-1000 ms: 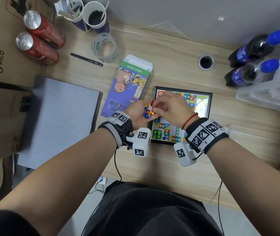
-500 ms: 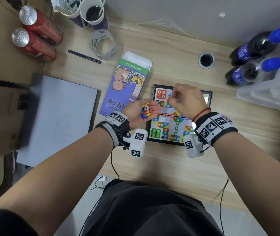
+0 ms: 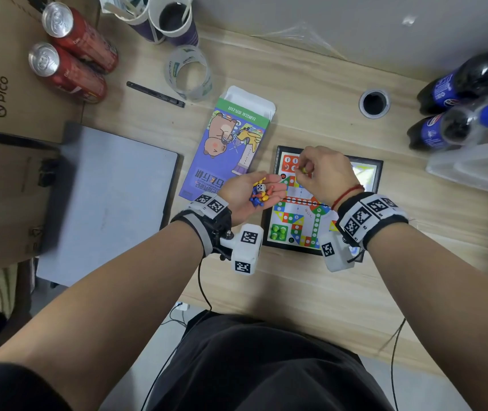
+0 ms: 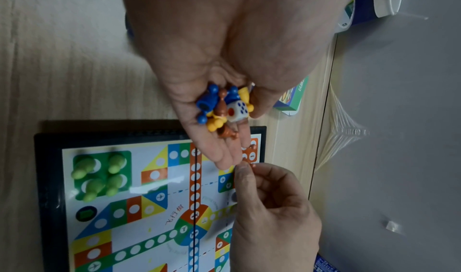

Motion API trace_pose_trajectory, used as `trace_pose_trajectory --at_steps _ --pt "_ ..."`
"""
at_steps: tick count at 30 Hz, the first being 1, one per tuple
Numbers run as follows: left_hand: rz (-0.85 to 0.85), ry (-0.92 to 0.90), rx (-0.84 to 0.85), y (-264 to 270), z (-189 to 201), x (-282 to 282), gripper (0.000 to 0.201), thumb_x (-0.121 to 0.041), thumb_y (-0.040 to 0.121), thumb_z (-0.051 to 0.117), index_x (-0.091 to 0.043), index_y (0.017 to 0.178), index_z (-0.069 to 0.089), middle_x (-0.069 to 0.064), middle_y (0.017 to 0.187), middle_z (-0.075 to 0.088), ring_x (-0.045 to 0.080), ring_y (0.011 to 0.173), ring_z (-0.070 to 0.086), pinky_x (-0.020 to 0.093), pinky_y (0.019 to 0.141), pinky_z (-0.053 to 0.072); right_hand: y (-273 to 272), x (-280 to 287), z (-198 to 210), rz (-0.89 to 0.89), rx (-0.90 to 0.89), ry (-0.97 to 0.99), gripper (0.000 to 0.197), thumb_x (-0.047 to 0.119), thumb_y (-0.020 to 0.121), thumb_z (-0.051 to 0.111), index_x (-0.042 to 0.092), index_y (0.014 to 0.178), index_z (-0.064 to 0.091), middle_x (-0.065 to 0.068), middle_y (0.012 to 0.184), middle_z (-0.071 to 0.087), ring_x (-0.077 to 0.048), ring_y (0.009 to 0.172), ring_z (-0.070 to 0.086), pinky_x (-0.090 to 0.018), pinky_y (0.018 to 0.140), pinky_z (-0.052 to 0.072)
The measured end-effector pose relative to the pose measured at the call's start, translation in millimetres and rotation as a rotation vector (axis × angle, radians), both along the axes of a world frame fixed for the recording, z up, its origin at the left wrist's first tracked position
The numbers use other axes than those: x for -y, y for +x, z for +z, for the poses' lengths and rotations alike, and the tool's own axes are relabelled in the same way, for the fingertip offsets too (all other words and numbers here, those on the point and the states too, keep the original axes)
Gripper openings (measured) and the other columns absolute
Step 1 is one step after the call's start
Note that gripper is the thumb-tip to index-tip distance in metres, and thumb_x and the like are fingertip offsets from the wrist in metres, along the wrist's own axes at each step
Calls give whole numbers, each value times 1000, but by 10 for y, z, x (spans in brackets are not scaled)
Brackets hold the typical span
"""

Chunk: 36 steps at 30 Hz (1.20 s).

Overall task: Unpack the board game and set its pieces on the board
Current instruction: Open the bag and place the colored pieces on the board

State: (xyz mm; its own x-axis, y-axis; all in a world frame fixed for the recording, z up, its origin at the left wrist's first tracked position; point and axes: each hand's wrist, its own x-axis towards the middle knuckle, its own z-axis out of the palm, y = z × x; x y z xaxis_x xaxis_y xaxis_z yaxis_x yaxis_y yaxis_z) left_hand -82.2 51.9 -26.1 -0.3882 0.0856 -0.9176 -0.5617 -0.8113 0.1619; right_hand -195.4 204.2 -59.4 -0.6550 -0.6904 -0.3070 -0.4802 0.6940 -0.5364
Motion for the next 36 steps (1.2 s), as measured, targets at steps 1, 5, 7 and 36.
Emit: trace_pose_trajectory --at_steps 1,5,7,36 --pt "0 -2 2 -4 -4 -3 32 -20 104 37 2 97 58 14 96 46 23 80 53 23 62 54 2 5 -4 -8 3 -7 9 21 79 65 16 87 62 5 75 55 -15 67 52 -27 63 45" --pt "5 -24 26 -16 -13 -10 33 -20 103 38 3 96 60 15 88 55 26 81 54 26 63 52 15 22 2 -25 8 -40 10 20 80 66 16 88 63 3 75 58 -16 67 54 -29 63 48" --pt "8 -25 28 -20 -14 -2 33 -20 104 38 4 96 60 15 83 57 26 81 55 26 60 53 16 21 18 -25 21 -33 11 21 79 66 17 90 63 4 76 57 -16 68 54 -31 65 50" --pt "46 -67 -10 -101 -5 -12 28 -17 101 46 4 118 54 19 99 65 27 87 66 37 72 61 94 180 382 289 99 -42 15 24 87 65 11 92 70 -6 90 61 -23 84 59 -37 74 49"
